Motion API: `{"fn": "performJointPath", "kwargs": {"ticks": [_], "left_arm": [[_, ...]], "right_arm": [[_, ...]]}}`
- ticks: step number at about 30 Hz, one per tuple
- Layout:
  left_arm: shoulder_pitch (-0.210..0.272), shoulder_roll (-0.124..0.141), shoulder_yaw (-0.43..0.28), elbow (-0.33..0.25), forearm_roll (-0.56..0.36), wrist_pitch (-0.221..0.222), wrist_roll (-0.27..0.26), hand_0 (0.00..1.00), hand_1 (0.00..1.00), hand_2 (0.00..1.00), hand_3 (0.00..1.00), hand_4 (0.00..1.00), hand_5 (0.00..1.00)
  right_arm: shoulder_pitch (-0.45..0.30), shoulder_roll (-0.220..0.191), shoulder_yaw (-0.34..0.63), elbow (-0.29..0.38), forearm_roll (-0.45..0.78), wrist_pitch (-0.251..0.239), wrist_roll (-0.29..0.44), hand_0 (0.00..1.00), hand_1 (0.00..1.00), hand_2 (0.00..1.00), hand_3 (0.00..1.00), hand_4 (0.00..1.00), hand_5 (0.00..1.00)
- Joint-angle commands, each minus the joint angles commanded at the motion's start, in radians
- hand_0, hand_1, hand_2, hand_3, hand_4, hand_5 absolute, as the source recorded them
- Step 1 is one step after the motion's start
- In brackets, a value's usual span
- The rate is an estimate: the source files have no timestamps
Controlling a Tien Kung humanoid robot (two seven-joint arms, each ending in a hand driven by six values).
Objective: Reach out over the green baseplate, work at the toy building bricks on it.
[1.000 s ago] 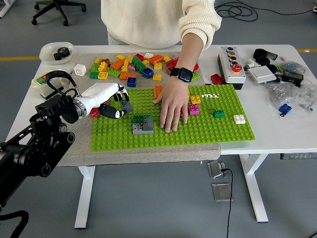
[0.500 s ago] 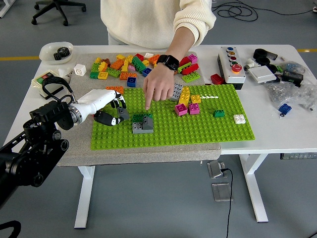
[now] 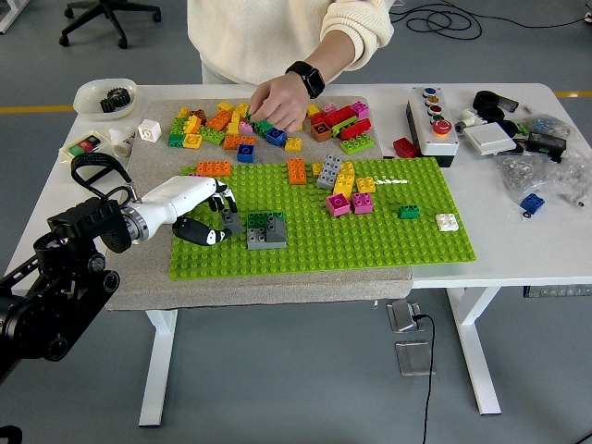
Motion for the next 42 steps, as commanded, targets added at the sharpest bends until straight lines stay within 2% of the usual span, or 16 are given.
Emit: {"fn": "performJointPath", "kwargs": {"ticks": [13, 21, 33, 42], "left_arm": [[0.005, -0.005, 0.019, -0.027, -0.033, 0.003, -0.002, 0.639, 0.584, 0.537, 0.535, 0.582, 0.116], [-0.014, -0.014, 0.034, -0.02, -0.058, 0.033, -0.027, 0.639, 0.585, 0.536, 0.535, 0.58, 0.115], [-0.018, -0.002, 0.071, 0.002, -0.079, 0.079, -0.085, 0.641, 0.585, 0.536, 0.534, 0.58, 0.115], [-0.022, 0.007, 0.087, 0.013, -0.084, 0.108, -0.108, 0.642, 0.584, 0.536, 0.532, 0.579, 0.114]], "right_arm": [[0.002, 0.001, -0.001, 0.0, 0.001, 0.0, -0.001, 0.74, 0.643, 0.682, 0.615, 0.821, 0.525], [0.004, 0.001, -0.001, 0.0, 0.0, 0.0, -0.001, 0.74, 0.644, 0.68, 0.614, 0.821, 0.526], [0.006, 0.001, -0.002, 0.0, 0.006, -0.001, 0.0, 0.74, 0.645, 0.681, 0.613, 0.82, 0.525], [0.004, 0.001, -0.001, 0.0, 0.006, -0.001, -0.001, 0.74, 0.644, 0.681, 0.614, 0.821, 0.525]]}}
